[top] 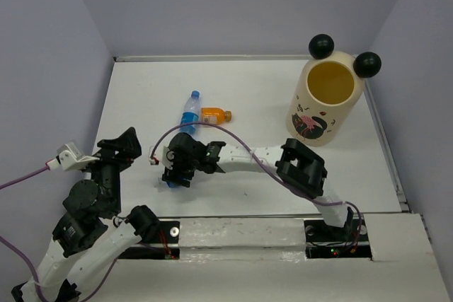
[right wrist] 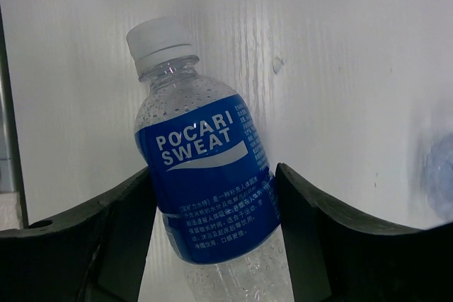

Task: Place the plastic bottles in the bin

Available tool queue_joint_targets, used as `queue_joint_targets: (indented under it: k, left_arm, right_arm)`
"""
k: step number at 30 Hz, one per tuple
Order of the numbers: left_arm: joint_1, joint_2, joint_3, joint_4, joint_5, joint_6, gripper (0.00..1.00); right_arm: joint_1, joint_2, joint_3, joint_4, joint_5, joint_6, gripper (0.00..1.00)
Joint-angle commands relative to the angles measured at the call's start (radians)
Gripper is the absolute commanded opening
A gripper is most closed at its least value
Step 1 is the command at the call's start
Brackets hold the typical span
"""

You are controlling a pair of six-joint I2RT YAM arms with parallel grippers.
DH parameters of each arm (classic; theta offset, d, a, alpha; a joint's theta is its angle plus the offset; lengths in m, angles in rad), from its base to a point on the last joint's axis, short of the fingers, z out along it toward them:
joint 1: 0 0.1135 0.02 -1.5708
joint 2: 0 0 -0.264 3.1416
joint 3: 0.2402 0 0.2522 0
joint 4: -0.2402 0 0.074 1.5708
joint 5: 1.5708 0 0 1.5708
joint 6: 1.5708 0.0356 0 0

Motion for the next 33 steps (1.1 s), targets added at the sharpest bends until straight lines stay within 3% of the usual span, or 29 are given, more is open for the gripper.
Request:
queue_joint_targets:
  k: [1,8,13,17,22,33]
  left_arm:
    - [0.013,0.024,-0.017,0.07,0.025,0.015,0.98]
    - [0.026,0.015,-0.02,0.084,0.085,0.019,0.98]
    - [0.029,-0.002,-0.025,0.087,0.104,0.018,0.98]
    - [0.029,0.006,-0.026,0.091,0.128,0.025,0.98]
    - [0.03,0.035,-0.025,0.098,0.167,0.033,0.98]
    - [0.03,0.078,-0.028,0.115,0.213,0.049,0.98]
  right_arm:
    - [0.007,-0.235,-0.12,0.18,0.116,0.084,0.39]
    - [-0.005,-0.58,-0.391,0.237,0.429,0.075,0.34]
    - [-0.083,-0.808,-0.465,0.252,0.626,0.001,0.32]
    - [-0.181,-0.96,-0.482,0.372,0.719,-0.113,0.33]
    - [-0.44,-1.109,-0.574,0.554,0.64,-0.126,0.33]
    - [-0.691,-1.115,-0.662,0.743,0.545,-0.094,0.33]
